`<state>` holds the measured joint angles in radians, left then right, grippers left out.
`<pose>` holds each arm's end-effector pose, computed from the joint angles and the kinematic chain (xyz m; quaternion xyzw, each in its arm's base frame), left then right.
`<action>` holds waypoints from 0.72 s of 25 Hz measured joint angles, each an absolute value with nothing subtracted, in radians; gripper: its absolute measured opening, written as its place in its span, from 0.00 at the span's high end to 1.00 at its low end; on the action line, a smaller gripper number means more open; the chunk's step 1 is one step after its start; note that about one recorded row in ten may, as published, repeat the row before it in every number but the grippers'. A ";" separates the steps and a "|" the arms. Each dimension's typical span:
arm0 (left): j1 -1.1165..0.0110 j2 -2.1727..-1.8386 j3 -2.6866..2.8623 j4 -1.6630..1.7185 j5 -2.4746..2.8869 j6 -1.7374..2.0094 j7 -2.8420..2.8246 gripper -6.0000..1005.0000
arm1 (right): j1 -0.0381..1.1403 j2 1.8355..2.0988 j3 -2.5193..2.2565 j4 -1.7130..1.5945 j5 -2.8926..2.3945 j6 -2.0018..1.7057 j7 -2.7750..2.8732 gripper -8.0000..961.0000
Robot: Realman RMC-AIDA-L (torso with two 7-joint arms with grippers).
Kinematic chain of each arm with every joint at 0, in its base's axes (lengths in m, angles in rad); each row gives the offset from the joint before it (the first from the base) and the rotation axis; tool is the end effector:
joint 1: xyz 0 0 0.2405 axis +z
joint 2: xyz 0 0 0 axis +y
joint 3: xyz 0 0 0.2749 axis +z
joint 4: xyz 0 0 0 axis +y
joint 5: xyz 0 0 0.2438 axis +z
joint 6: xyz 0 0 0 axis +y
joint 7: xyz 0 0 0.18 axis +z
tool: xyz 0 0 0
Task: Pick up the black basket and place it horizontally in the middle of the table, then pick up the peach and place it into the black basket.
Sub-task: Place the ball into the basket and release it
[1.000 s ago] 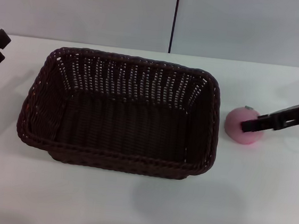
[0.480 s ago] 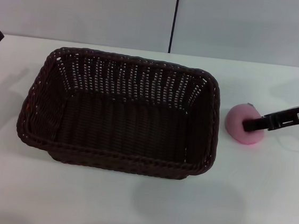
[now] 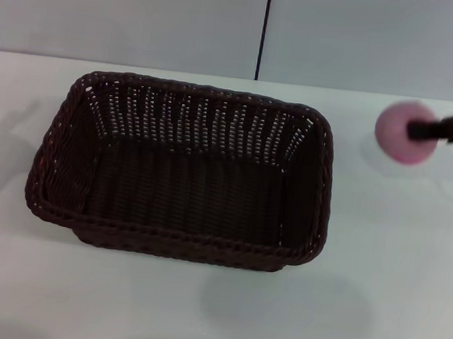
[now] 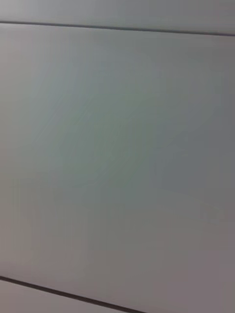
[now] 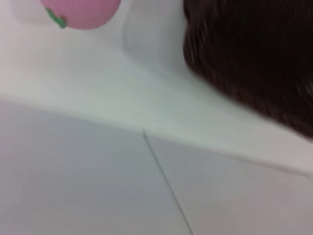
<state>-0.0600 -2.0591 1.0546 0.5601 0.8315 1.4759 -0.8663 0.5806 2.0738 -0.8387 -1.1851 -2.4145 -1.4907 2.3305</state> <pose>-0.3659 0.2973 0.0412 -0.7357 -0.2042 -0.4398 0.4729 0.2579 0.4325 0.0341 -0.8721 0.4349 0.0439 0.2198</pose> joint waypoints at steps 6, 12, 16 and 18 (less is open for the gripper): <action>-0.059 -2.061 1.056 0.560 0.831 1.478 -0.867 0.40 | 0.563 2.073 -0.859 -1.471 -2.244 -1.638 2.371 0.81; -0.053 -2.065 1.062 0.558 0.831 1.479 -0.867 0.40 | 0.622 2.074 -1.040 -1.467 -2.151 -1.643 2.381 0.85; -0.049 -2.066 1.061 0.540 0.831 1.484 -0.867 0.40 | 0.694 2.072 -1.180 -1.321 -2.162 -1.575 2.374 0.86; -0.049 -2.066 1.059 0.528 0.831 1.489 -0.867 0.40 | 0.707 2.072 -1.190 -1.287 -2.166 -1.557 2.368 0.87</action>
<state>-0.0492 -2.0661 1.0587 0.5281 0.8306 1.4885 -0.8665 0.7070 2.0722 -1.1898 -1.2871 -2.1656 -1.5572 2.3685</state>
